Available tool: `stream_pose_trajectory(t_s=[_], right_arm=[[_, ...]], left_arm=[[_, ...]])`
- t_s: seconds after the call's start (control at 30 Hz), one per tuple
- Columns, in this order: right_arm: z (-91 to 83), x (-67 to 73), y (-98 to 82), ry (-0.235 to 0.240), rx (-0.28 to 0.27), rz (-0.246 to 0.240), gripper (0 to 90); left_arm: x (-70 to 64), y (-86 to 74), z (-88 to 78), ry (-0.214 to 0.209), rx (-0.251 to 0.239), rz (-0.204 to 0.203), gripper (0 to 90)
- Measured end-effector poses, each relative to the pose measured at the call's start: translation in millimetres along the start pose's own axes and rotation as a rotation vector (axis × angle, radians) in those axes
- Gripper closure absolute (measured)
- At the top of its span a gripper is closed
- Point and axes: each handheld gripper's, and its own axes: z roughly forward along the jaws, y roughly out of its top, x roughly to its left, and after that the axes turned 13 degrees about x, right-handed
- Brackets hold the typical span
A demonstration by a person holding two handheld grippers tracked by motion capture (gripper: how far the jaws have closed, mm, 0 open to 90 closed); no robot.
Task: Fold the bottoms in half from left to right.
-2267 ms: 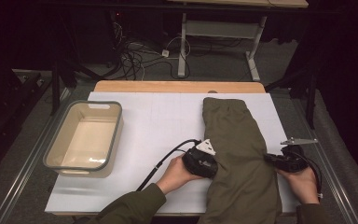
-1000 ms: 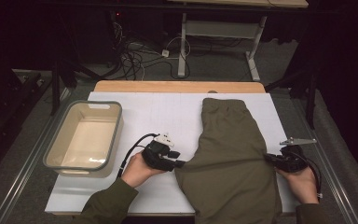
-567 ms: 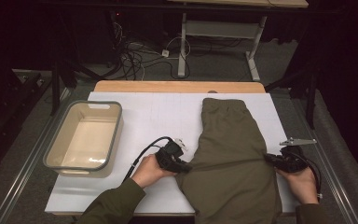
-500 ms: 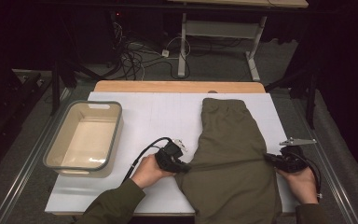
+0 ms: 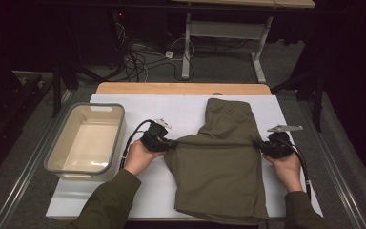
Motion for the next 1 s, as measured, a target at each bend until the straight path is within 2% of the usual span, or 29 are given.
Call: stream_pose_trajectory(t_s=[0.07,0.17,0.27,0.33,0.37,0.43,0.47,0.5,0.53,0.6,0.63,0.73,0.83,0.93,1.0], right_arm=[[10.0,3.6,12.4,-0.009,-0.006,-0.016,87.5],[24.5,6.6,28.9,-0.023,-0.016,-0.016,87.5],[37.6,6.7,38.3,-0.057,-0.029,-0.009,87.5],[41.8,2.8,38.5,-0.032,-0.021,0.011,86.2],[39.4,1.9,37.5,-0.021,-0.023,0.020,81.2],[27.8,3.8,34.4,-0.018,-0.023,0.009,63.9],[20.7,5.8,32.2,-0.008,-0.029,0.004,58.8],[5.7,11.2,26.6,0.004,-0.032,-0.007,54.1],[5.7,11.2,26.6,0.004,-0.032,-0.007,54.1],[-7.7,16.5,19.2,0.009,-0.045,-0.013,52.6],[-16.5,20.8,10.7,0.050,-0.046,-0.005,51.4],[-21.7,27.4,2.1,0.066,-0.029,-0.015,51.2],[-26.0,38.0,-10.5,0.080,0.004,-0.038,51.1],[-27.5,45.6,-22.3,0.097,0.027,-0.060,51.1],[-28.7,49.6,-30.1,0.109,0.041,-0.064,51.1]], left_arm=[[9.6,-0.2,-2.4,0.029,-0.011,-0.028,84.2],[20.7,-2.2,0.0,0.031,-0.016,-0.076,83.9],[21.9,-3.9,4.5,0.033,-0.016,-0.078,81.2],[21.4,-6.1,2.4,0.021,-0.036,-0.080,75.7],[20.5,-8.1,0.2,0.021,-0.053,-0.080,70.4],[18.1,-13.8,-5.8,0.029,-0.085,-0.078,56.6],[17.0,-17.3,-9.0,0.022,-0.102,-0.077,51.7],[15.8,-21.1,-12.7,0.025,-0.110,-0.076,41.1],[13.5,-25.0,-16.4,0.030,-0.122,-0.076,41.1],[6.5,-32.6,-23.8,0.033,-0.152,-0.072,33.5],[2.5,-36.2,-27.2,0.020,-0.168,-0.068,27.6],[-10.4,-50.1,-33.7,-0.009,-0.196,-0.029,25.1],[-22.8,-65.5,-34.1,-0.026,-0.201,0.016,21.9],[-31.2,-79.2,-32.0,-0.041,-0.197,0.043,19.6],[-35.1,-88.3,-28.3,-0.050,-0.178,0.062,19.6]])
